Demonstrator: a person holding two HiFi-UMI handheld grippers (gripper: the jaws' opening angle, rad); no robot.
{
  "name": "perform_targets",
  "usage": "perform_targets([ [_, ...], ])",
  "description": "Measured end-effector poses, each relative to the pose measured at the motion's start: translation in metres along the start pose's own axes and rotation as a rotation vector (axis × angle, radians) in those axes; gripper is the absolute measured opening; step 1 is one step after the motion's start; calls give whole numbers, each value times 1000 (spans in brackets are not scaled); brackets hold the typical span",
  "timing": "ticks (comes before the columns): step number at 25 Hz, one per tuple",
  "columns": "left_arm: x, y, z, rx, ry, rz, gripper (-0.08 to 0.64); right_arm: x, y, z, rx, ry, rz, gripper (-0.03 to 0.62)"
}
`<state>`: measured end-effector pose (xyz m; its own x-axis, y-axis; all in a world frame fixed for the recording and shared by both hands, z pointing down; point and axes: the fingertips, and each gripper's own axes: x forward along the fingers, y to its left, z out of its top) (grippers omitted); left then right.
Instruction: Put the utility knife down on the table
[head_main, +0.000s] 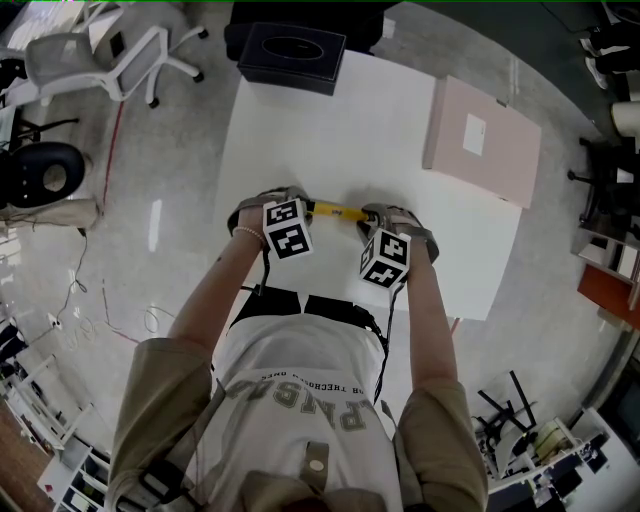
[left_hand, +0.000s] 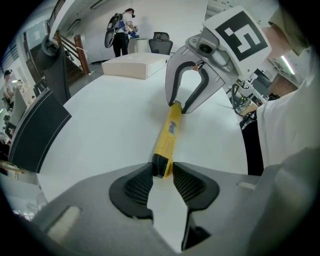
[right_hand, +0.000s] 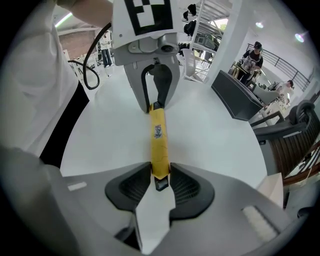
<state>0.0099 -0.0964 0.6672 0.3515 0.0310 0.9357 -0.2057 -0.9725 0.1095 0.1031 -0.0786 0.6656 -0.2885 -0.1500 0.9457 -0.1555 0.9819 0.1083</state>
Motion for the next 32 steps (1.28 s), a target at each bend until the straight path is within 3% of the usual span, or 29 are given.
perform_targets([
  [10,1,-1,0,-13,14,-31,137,-4,-2,5,-30,-20,-4,130],
  [18,0,-1,0,-18,8,-27,137,-1,0,10,-130,4,-19,121],
  [32,-5,0,1,18,-57,105,147,0,2,10,-122,3,61,118],
])
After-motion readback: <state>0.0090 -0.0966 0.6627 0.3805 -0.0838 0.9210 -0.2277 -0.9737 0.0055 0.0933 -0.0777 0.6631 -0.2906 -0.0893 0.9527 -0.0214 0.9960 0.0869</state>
